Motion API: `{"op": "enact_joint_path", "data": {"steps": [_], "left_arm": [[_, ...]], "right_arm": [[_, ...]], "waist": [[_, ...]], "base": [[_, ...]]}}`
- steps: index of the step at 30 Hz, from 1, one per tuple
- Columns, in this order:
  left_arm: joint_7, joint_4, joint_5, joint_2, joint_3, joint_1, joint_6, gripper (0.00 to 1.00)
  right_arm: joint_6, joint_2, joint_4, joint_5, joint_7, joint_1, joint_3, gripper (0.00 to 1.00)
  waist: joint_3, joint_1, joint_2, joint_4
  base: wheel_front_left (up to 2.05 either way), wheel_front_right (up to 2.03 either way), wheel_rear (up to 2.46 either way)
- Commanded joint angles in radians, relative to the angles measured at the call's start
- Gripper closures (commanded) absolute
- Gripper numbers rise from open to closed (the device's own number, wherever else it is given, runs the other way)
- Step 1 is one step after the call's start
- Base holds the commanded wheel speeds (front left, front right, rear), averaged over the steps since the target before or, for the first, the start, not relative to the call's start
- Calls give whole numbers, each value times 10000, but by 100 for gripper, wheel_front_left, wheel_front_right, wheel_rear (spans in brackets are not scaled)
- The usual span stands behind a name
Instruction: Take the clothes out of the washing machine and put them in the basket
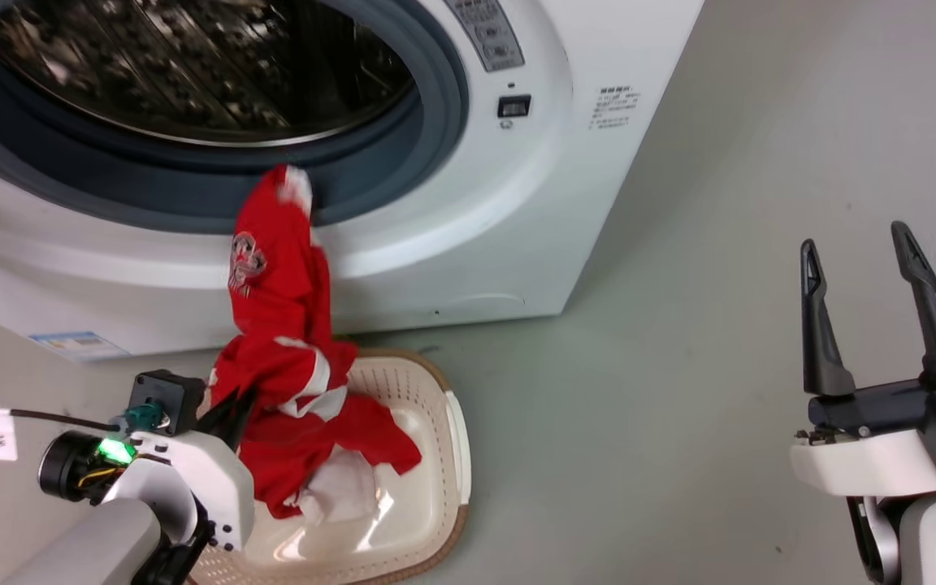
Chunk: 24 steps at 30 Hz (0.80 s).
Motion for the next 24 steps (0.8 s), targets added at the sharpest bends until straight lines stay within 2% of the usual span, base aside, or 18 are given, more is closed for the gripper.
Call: {"op": "enact_joint_path", "data": {"steps": [1, 5, 12, 18, 24], "left_arm": [[144, 720, -101, -242, -120, -230, -309, 100], [638, 2295, -217, -813, -494, -599, -1096, 100], [589, 4618, 22, -1613, -764, -1672, -1963, 100], [500, 6387, 76, -2142, -801, -2700, -2421, 100], [396, 7883, -71, -2521, -686, -3554, -2675, 100]], "right_arm": [[-11, 2, -91, -23, -20, -183, -2, 0], [-11, 0, -209, -55, -20, -360, -7, 0], [-11, 0, -478, -105, -20, -627, 85, 0], [-11, 0, -765, -75, -20, -850, 38, 0], [-11, 0, -1052, -37, -20, -1019, -107, 0]], "waist": [[693, -1, 0, -220], [1348, -1, 0, -369], [2651, -1, 0, -613], [3731, -1, 0, -800], [4636, -1, 0, -972]], "base": [[0, 0, 0], [0, 0, 0], [0, 0, 0], [0, 0, 0], [0, 0, 0]]}}
